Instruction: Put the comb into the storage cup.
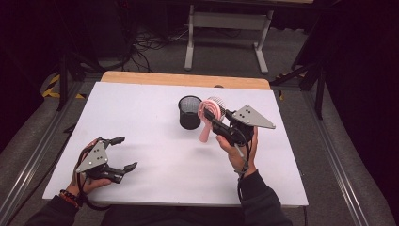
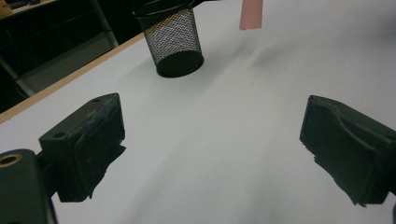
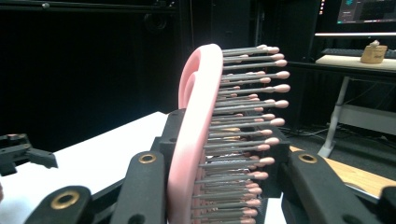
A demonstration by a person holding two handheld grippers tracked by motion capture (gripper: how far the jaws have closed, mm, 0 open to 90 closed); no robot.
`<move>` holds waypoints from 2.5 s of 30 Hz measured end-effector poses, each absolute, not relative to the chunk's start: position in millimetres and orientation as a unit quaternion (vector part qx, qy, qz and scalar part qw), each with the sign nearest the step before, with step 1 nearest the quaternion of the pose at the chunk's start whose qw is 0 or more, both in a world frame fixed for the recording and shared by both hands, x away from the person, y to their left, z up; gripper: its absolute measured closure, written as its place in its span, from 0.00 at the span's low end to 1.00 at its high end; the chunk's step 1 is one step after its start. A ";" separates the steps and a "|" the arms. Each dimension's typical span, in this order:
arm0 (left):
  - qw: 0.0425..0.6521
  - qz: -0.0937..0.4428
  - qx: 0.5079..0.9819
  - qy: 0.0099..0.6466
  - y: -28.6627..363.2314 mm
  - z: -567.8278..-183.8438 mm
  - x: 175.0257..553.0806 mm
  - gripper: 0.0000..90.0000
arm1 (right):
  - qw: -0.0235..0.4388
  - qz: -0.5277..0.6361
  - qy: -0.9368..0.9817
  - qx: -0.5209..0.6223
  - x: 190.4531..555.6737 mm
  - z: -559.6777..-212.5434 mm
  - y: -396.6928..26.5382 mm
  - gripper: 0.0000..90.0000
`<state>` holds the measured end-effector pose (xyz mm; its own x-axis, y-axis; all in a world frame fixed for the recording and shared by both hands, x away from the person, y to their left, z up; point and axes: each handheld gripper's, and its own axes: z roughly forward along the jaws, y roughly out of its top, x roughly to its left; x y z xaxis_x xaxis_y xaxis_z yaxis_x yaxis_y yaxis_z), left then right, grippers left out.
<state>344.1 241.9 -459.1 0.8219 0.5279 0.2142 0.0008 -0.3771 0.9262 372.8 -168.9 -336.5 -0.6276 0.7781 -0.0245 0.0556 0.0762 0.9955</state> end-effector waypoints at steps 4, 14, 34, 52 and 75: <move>0.534 0.249 0.787 0.181 250.3 -460.9 341.4 0.07 | 0.304 0.602 0.669 0.312 374.3 -331.2 -170.5 0.70; 0.527 0.239 0.794 0.186 258.5 -468.9 336.9 0.07 | 0.312 0.599 0.668 0.313 382.5 -318.9 -171.3 0.70; 0.541 0.216 0.789 0.193 262.0 -474.3 340.8 0.06 | 0.332 0.580 0.668 0.328 410.2 -293.5 -176.7 0.70; 0.535 0.227 0.791 0.193 258.8 -473.2 337.6 0.07 | 0.330 0.571 0.673 0.334 432.9 -289.3 -168.5 0.70; 0.539 0.226 0.786 0.200 262.8 -471.7 336.8 0.07 | 0.356 0.577 0.657 0.329 456.1 -264.5 -151.4 0.70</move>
<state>336.8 262.8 -471.7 0.8179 0.5581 0.1401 0.0702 -0.3384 0.9384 456.1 -151.4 -264.5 -0.5300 0.8433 -0.0891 0.0207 0.1179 0.9928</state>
